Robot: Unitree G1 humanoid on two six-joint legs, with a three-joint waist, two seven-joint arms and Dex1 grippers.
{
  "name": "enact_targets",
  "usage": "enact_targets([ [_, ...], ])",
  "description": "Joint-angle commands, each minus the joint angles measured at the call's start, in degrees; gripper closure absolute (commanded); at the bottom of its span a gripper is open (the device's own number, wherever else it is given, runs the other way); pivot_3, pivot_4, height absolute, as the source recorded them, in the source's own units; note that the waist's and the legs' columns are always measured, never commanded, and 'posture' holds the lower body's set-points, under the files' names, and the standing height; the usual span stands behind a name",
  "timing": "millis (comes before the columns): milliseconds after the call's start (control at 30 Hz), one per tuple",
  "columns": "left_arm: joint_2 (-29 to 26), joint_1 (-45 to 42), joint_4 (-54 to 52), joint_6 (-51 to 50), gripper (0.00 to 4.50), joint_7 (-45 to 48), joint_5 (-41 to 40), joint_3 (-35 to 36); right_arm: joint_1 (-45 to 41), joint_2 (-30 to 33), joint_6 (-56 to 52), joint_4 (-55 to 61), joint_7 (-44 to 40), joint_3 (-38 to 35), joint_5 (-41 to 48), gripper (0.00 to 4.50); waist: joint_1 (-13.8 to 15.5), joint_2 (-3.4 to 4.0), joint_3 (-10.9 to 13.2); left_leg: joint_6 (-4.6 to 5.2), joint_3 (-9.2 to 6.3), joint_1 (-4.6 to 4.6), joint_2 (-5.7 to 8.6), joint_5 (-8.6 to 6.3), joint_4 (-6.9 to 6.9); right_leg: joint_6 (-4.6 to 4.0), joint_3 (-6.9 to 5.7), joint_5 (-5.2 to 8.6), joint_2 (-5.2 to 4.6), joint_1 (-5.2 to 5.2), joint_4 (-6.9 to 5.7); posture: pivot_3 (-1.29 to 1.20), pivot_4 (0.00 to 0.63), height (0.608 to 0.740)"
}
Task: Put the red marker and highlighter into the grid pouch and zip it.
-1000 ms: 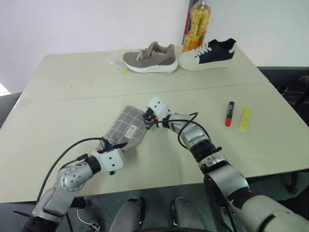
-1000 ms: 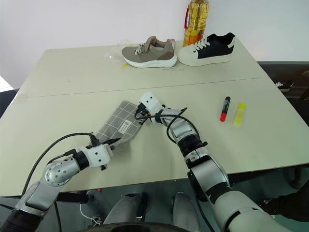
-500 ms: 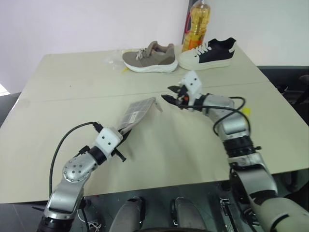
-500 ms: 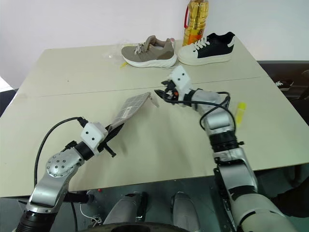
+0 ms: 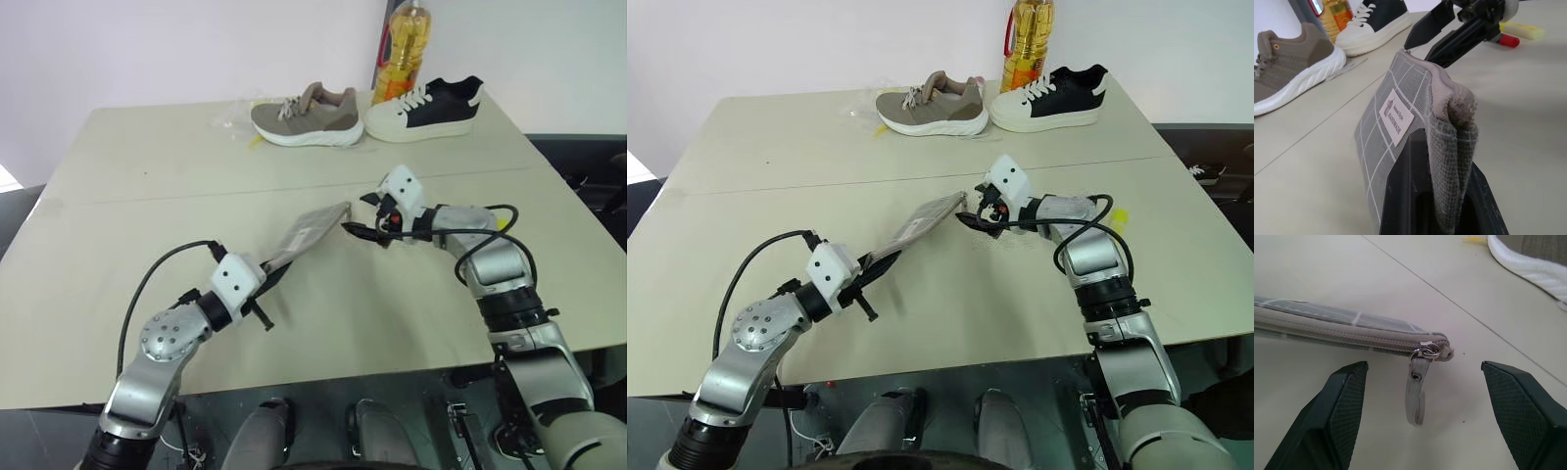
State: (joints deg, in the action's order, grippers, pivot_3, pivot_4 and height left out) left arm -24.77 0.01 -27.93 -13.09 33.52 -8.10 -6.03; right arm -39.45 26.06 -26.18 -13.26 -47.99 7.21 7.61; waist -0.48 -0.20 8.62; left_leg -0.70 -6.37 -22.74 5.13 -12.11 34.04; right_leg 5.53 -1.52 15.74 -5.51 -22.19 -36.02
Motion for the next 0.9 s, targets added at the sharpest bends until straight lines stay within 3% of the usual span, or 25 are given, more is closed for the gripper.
enact_targets([
  [33, 0.13, -0.94, -2.78, 0.19, 4.50, -0.20, -0.55, -0.36, -1.55, -0.48, -0.10, -0.12, 0.82, -1.59, 1.02, 0.89, 0.02, 0.00, 0.00, 0.00, 0.00, 0.00, 0.00, 0.00, 0.00, 0.00, 0.00, 0.00, 0.00, 0.00, 0.00, 0.00, 0.150, 0.738],
  [133, 0.37, -1.27, -2.66, 0.21, 4.50, -0.51, -0.30, -0.31, -2.02, -0.48, -0.46, -1.23, 1.44, -1.52, 0.77, 1.92, -0.03, 0.00, 0.00, 0.00, 0.00, 0.00, 0.00, 0.00, 0.00, 0.00, 0.00, 0.00, 0.00, 0.00, 0.00, 0.00, 0.150, 0.738],
  [267, 0.55, -1.27, -2.62, 0.50, 4.50, -0.92, 0.14, -0.38, -2.05, -0.32, -1.17, -1.11, 1.12, -1.42, 1.09, 4.07, -0.05, 0.00, 0.00, 0.00, 0.00, 0.00, 0.00, 0.00, 0.00, 0.00, -0.01, 0.00, 0.01, -0.01, 0.00, 0.00, 0.150, 0.738],
  [300, 0.59, -1.23, -2.45, 0.65, 4.50, -1.01, 0.27, -0.39, -2.07, -0.30, -1.27, -1.00, 1.11, -1.30, 1.04, 4.44, -0.04, 0.00, 0.00, 0.00, 0.00, 0.00, 0.00, 0.00, 0.00, 0.00, -0.01, 0.00, 0.01, -0.01, 0.00, 0.00, 0.150, 0.738],
  [600, 2.52, -1.82, 2.38, 3.85, 4.50, -3.20, 4.19, -3.41, -2.21, 0.87, -1.62, 3.21, 1.01, 1.79, -1.84, 4.44, 0.02, 0.00, 0.00, 0.00, 0.00, 0.00, 0.00, 0.00, 0.00, 0.00, 0.00, 0.00, 0.01, -0.01, 0.00, 0.00, 0.150, 0.738],
  [900, 8.79, -9.15, 12.21, 5.25, 4.50, -6.31, 6.92, -6.61, 0.19, 4.31, -2.88, 14.25, -2.24, 5.32, -2.72, 4.44, 0.77, -0.02, -0.01, 0.00, 0.00, -0.02, 0.03, 0.00, 0.08, 0.02, -0.03, -0.01, 0.01, 0.00, -0.01, 0.00, 0.150, 0.738],
])
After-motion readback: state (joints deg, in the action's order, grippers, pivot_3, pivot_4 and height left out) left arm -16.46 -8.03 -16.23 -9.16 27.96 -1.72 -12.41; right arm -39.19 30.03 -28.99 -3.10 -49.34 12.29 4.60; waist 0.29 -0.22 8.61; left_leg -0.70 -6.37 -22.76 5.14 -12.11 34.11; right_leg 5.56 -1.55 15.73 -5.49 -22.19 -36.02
